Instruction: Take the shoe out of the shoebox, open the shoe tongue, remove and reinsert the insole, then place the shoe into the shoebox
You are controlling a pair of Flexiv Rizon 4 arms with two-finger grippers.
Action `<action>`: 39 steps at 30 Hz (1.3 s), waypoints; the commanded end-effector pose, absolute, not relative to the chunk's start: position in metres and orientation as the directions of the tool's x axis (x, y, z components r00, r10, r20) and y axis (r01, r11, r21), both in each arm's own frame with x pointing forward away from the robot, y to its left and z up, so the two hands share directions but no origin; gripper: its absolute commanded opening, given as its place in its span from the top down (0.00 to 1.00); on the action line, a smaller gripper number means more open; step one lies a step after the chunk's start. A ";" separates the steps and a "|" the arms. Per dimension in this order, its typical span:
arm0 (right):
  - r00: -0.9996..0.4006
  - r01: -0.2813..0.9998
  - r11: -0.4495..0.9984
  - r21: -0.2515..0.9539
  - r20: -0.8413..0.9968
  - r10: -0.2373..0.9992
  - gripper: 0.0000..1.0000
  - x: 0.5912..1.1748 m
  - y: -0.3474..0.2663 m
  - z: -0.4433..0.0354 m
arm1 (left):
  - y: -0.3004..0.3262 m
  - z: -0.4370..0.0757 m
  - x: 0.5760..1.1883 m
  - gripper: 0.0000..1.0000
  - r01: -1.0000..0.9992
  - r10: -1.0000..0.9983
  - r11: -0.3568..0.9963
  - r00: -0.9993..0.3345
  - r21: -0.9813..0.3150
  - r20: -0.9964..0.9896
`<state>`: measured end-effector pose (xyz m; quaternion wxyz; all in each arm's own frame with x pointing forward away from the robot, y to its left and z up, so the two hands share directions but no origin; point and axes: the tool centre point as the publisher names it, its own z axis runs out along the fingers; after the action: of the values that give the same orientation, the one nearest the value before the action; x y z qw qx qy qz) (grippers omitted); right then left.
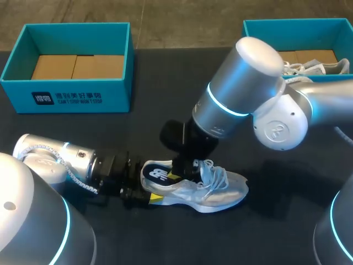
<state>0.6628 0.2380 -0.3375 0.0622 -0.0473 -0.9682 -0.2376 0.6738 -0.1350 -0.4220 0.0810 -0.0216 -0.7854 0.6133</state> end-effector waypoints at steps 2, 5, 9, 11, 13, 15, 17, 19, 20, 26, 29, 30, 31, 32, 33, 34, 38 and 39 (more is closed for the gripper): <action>-0.989 0.107 0.877 0.468 0.141 0.046 1.00 0.664 0.238 -0.335 | -0.135 -0.424 0.676 1.00 -0.066 0.133 0.250 -0.986 -0.966 0.102; -0.990 0.093 0.874 0.477 0.140 0.029 1.00 0.666 0.240 -0.334 | -0.135 -0.424 0.676 1.00 -0.066 0.133 0.250 -0.986 -0.966 0.102; -0.989 0.078 0.873 0.481 0.145 0.009 1.00 0.668 0.244 -0.334 | -0.135 -0.424 0.676 1.00 -0.066 0.133 0.250 -0.986 -0.966 0.102; -0.989 0.075 0.871 0.486 0.146 0.003 0.94 0.669 0.244 -0.334 | -0.135 -0.424 0.676 1.00 -0.066 0.133 0.250 -0.986 -0.966 0.102; -0.989 0.075 0.869 0.489 0.148 0.002 0.85 0.669 0.244 -0.334 | -0.135 -0.424 0.676 1.00 -0.066 0.133 0.250 -0.986 -0.966 0.102; -0.989 0.077 0.868 0.491 0.151 0.002 0.81 0.670 0.243 -0.334 | -0.135 -0.424 0.676 1.00 -0.066 0.133 0.250 -0.986 -0.966 0.102; -0.988 0.081 0.868 0.491 0.156 0.004 0.75 0.670 0.242 -0.335 | -0.135 -0.424 0.676 1.00 -0.066 0.133 0.250 -0.986 -0.966 0.102; -0.987 0.085 0.864 0.497 0.162 0.004 0.67 0.669 0.240 -0.336 | -0.135 -0.424 0.676 1.00 -0.066 0.133 0.250 -0.986 -0.966 0.102; -0.986 0.089 0.863 0.498 0.165 0.006 0.67 0.669 0.239 -0.336 | -0.135 -0.424 0.676 1.00 -0.066 0.133 0.250 -0.986 -0.966 0.102; -0.981 0.121 0.850 0.512 0.192 0.024 0.71 0.669 0.233 -0.344 | -0.135 -0.424 0.676 1.00 -0.066 0.133 0.250 -0.986 -0.966 0.102; -0.978 0.136 0.842 0.523 0.208 0.029 0.73 0.669 0.230 -0.347 | -0.135 -0.424 0.676 1.00 -0.066 0.133 0.250 -0.986 -0.966 0.102; -0.976 0.141 0.839 0.525 0.213 0.031 0.75 0.669 0.229 -0.349 | -0.135 -0.424 0.676 1.00 -0.066 0.133 0.250 -0.986 -0.966 0.102; -0.975 0.146 0.835 0.530 0.219 0.032 0.76 0.668 0.228 -0.350 | -0.135 -0.424 0.676 1.00 -0.066 0.133 0.250 -0.986 -0.966 0.102; -0.974 0.150 0.831 0.536 0.224 0.031 0.77 0.668 0.228 -0.351 | -0.135 -0.424 0.676 1.00 -0.066 0.133 0.250 -0.986 -0.966 0.102; -0.974 0.150 0.828 0.540 0.226 0.030 0.78 0.668 0.227 -0.352 | -0.135 -0.424 0.676 1.00 -0.066 0.133 0.250 -0.986 -0.966 0.102; -0.973 0.153 0.822 0.549 0.230 0.028 0.80 0.668 0.227 -0.353 | -0.135 -0.424 0.676 1.00 -0.066 0.133 0.250 -0.986 -0.966 0.102; -0.971 0.164 0.809 0.564 0.239 0.030 0.79 0.666 0.226 -0.356 | -0.135 -0.424 0.676 1.00 -0.066 0.133 0.250 -0.986 -0.966 0.102; -0.970 0.168 0.806 0.567 0.243 0.031 0.78 0.665 0.227 -0.356 | -0.135 -0.424 0.676 1.00 -0.066 0.133 0.250 -0.986 -0.966 0.102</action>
<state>0.6675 0.2286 -0.3503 0.1114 -0.0513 -0.9474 -0.2955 0.6739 -0.1351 -0.4220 0.0810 -0.0216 -0.7853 0.6134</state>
